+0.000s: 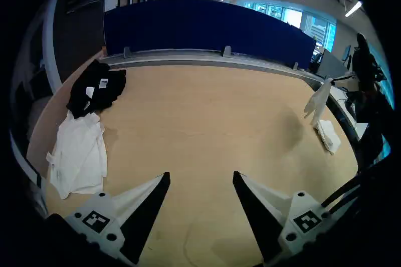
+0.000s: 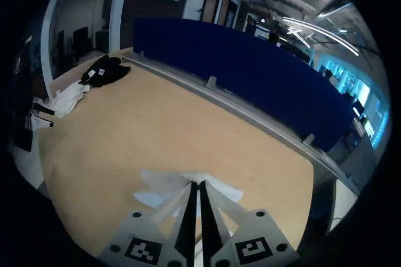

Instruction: Fold towel

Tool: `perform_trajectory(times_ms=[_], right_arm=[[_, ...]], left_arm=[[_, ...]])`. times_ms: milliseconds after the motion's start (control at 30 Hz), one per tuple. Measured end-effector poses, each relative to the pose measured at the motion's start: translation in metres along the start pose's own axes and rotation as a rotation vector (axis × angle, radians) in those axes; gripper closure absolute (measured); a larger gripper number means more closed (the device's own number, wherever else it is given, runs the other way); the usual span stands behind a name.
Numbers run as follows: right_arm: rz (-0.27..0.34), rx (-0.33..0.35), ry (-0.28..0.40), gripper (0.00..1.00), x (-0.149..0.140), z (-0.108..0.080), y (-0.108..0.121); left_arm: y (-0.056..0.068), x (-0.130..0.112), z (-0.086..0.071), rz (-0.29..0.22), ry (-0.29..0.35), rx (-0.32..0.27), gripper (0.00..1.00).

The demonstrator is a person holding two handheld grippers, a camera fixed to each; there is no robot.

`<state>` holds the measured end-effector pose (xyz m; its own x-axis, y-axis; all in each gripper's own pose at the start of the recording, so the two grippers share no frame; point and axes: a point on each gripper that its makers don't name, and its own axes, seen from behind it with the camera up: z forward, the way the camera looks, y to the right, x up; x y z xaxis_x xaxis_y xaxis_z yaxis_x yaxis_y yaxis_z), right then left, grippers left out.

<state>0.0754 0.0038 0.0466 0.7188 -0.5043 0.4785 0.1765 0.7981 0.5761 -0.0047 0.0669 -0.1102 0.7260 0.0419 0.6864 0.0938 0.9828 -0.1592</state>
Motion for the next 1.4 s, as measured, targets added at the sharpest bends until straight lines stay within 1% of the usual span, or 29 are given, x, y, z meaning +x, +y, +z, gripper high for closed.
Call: perform_trajectory(times_ms=[500, 667, 967, 1167, 1400], right_arm=[[0.015, -0.049, -0.042, 0.96, -0.030, -0.009, 0.056], [0.028, -0.059, -0.048, 0.96, -0.038, -0.012, 0.068], [0.047, -0.077, -0.068, 0.96, -0.060, -0.023, 0.078], [0.079, -0.101, -0.101, 0.96, -0.092, -0.037, 0.086], [0.132, -0.128, -0.152, 0.96, -0.141, -0.055, 0.091]], left_arm=[[0.009, -0.001, 0.003, 0.016, -0.011, 0.009, 0.07], [0.013, 0.000, 0.003, 0.018, -0.012, 0.010, 0.07], [0.020, 0.000, 0.001, 0.024, -0.013, 0.006, 0.07], [0.025, -0.002, -0.001, 0.035, -0.014, 0.003, 0.07], [0.028, -0.003, -0.005, 0.043, -0.016, 0.001, 0.07]])
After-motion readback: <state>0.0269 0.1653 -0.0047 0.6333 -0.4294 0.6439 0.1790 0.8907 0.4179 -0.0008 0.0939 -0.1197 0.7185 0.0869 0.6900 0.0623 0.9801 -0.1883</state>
